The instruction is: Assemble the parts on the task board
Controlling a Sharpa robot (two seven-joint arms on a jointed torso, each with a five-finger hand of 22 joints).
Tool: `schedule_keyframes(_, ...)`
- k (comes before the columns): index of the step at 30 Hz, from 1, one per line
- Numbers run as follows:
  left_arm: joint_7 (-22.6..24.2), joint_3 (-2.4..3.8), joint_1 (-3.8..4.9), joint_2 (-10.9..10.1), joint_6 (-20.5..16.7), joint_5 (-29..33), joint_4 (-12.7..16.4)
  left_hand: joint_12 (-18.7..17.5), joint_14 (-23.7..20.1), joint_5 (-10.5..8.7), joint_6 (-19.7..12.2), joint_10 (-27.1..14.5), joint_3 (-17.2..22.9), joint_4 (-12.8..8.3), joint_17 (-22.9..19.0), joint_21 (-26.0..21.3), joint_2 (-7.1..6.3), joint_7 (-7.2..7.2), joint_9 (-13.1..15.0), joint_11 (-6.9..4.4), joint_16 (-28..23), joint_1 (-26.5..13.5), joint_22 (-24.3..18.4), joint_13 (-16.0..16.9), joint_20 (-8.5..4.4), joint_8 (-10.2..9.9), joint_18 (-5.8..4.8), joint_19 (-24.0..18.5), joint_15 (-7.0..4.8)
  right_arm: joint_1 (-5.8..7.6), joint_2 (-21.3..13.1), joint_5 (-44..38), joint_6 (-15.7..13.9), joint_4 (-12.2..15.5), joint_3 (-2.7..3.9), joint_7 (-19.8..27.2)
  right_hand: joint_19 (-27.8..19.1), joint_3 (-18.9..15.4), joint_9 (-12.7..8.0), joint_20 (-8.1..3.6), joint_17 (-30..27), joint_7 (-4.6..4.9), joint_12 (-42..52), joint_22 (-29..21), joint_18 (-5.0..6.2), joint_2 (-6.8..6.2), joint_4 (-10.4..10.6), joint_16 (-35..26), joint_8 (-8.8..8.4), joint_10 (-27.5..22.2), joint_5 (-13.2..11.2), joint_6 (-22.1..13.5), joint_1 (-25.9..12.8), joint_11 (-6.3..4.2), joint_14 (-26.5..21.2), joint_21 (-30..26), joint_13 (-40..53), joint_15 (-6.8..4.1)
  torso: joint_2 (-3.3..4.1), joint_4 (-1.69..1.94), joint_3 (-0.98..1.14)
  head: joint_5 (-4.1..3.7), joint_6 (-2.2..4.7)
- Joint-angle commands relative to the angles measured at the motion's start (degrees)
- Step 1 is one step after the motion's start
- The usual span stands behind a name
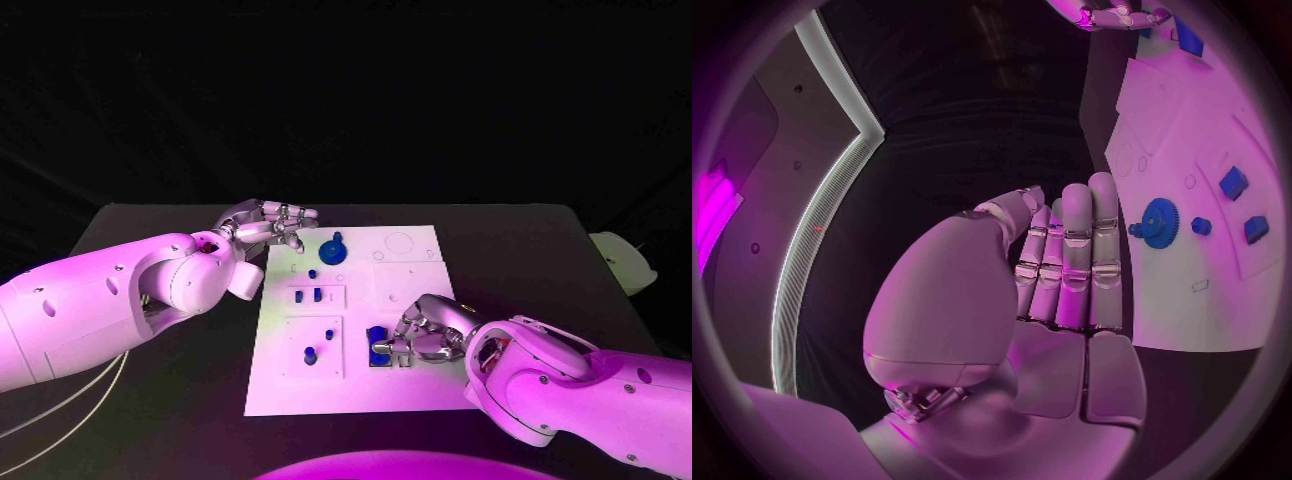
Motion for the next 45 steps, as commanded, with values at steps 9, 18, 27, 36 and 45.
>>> schedule_keyframes(9, 0.1, 0.04, 0.05, 0.1, 1.1, 0.3, 0.1, 0.3, -0.4, -0.25, -0.5, -0.4, -0.1, 0.1, -0.1, -0.2, -0.01, -0.14, -0.1, 0.02, 0.2, -0.5, -0.1, -0.1, 0.14, 0.2, 0.8, -0.3, -0.04, -0.1, -0.6, -3.2, 3.1, 1.0, -0.02, 1.4, 1.7, 3.1, 1.0, -0.49, 12.5, -0.98, 1.0, 10.6, -0.48, 0.59, -4.7, 0.2, 0.82, 1.9, -0.1, 0.3, 9.2, -0.92, 5.4, 0.8, 7.5, -0.88, 0.01, 0.05, 0.04, -0.07, -0.01)
schedule_keyframes(18, 0.0, 0.04, 0.05, 0.2, 1.1, 0.3, 0.1, 0.3, -0.4, -0.25, -0.5, -0.4, -0.1, 0.1, -0.1, -0.2, -0.01, -0.14, -0.1, 0.03, 0.2, -0.5, -0.1, -0.1, 0.14, 0.2, 0.8, -0.3, -0.03, -0.11, 0.5, -3.1, 1.9, -0.7, -0.01, 0.8, 1.9, 3.6, 1.2, -0.56, 12.9, -1.03, 1.4, 10.8, -0.57, 1.48, -4.3, 0.4, 1.0, 2.1, 0.0, 0.5, 9.0, -0.97, 5.5, 1.3, 7.9, -0.93, 0.06, 0.05, -0.03, 0.08, -0.01)
schedule_keyframes(27, -0.2, 0.04, 0.05, 0.1, 1.3, 0.2, 0.1, 0.3, -0.5, -0.25, -0.5, -0.5, -0.1, 0.1, -0.1, -0.3, 0.0, -0.14, -0.1, 0.03, 0.2, -0.5, -0.1, -0.1, 0.15, 0.2, 0.8, -0.3, -0.02, -0.11, 1.7, -2.9, 3.3, -1.9, -0.01, 0.3, 1.9, 3.8, 1.3, -0.59, 12.9, -1.09, 1.5, 10.8, -0.59, 1.91, -4.1, 0.4, 1.07, 2.2, 0.2, 0.5, 8.8, -1.01, 5.5, 1.4, 8.0, -0.96, 0.04, 0.08, -0.02, 0.11, -0.07)
schedule_keyframes(36, -0.7, 0.04, 0.05, -0.2, 1.4, -0.2, 0.2, 0.4, -0.7, -0.24, -0.6, -0.8, 0.0, -0.3, -0.1, -0.3, -0.13, -0.16, -0.1, 0.04, 0.3, 0.0, -0.1, -0.1, 0.15, 0.3, 0.83, -0.4, -0.03, -0.11, 1.7, -5.6, 7.5, -2.7, -0.02, -1.1, 1.9, 5.7, 1.6, -0.81, 12.9, -1.37, 1.5, 10.9, -0.56, 2.14, -5.8, 0.4, 1.07, 2.2, -2.6, 0.2, 11.7, -1.27, 5.5, 1.2, 8.1, -1.19, -0.03, 0.0, -0.02, -0.04, -0.01)
schedule_keyframes(45, -0.9, 0.04, 0.05, -0.3, 1.5, -0.4, 0.2, 0.5, -0.8, -0.24, -0.6, -0.8, 0.0, -0.4, -0.2, -0.3, -0.14, -0.15, 0.0, 0.06, 0.3, 0.1, -0.1, -0.1, 0.14, 0.3, 0.83, -0.4, -0.03, -0.11, 1.2, -6.3, 8.1, -2.4, -0.02, -1.0, 2.0, 5.9, 1.7, -0.83, 13.0, -1.38, 1.7, 10.9, -0.6, 1.64, -6.1, 0.4, 1.14, 2.3, -3.3, 0.3, 12.0, -1.29, 5.5, 1.3, 8.3, -1.21, 0.01, 0.0, -0.02, 0.02, -0.08)
